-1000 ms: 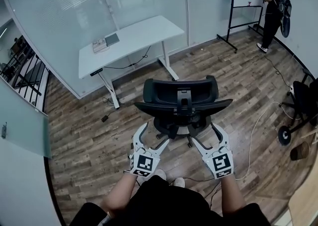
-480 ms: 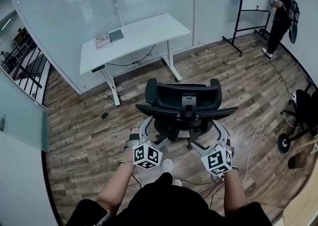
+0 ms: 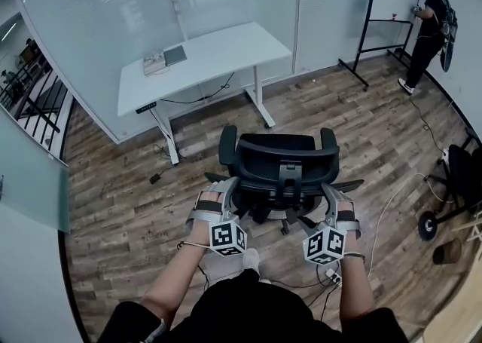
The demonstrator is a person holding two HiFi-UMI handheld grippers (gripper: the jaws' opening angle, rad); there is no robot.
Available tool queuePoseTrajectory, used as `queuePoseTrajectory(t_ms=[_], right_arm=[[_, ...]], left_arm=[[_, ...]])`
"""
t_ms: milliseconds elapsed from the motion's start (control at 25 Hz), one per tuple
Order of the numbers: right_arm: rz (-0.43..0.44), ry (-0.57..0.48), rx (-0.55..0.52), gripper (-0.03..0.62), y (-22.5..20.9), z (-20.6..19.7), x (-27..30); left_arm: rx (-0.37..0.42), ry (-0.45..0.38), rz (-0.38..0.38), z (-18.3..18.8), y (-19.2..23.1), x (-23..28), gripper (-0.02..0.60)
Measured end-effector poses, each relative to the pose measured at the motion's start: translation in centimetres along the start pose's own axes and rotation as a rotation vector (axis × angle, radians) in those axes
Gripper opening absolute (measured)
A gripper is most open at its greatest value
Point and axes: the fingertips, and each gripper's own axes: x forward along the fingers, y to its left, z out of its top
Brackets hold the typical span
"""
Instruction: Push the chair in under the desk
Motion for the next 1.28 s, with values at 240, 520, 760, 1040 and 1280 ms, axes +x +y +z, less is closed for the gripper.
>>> queuePoseTrajectory(t_ms=[240,520,760,1040,1280], right_arm=[[0.000,0.081,-0.208,0.518,-0.5,-0.6,2.4],[0.023,0.131,-0.294,0.518,-0.4,-1.2,4.8],[0.050,0.153,-0.342,0.517,-0.4,-1.6,7.0],[0.039,0.211,-0.399,0.391,-0.8,-2.4,7.3],[0.007,0.217,-0.406,0.352,-1.6,-2.2,7.6]], left_arm=[[0.065,0.054,-0.029,-0.4,0.2,1.9,0.479],[0.138,0.109,-0.049,-0.7,-0.1,4.2,0.479],[0.166,0.120,-0.057,-0.8,0.4,5.5,0.479],[0.163,0.110,-0.073,-0.8,0.3,6.7,0.479],[0.170,0.117,-0.071,-1.0,0.2,7.0,0.479]])
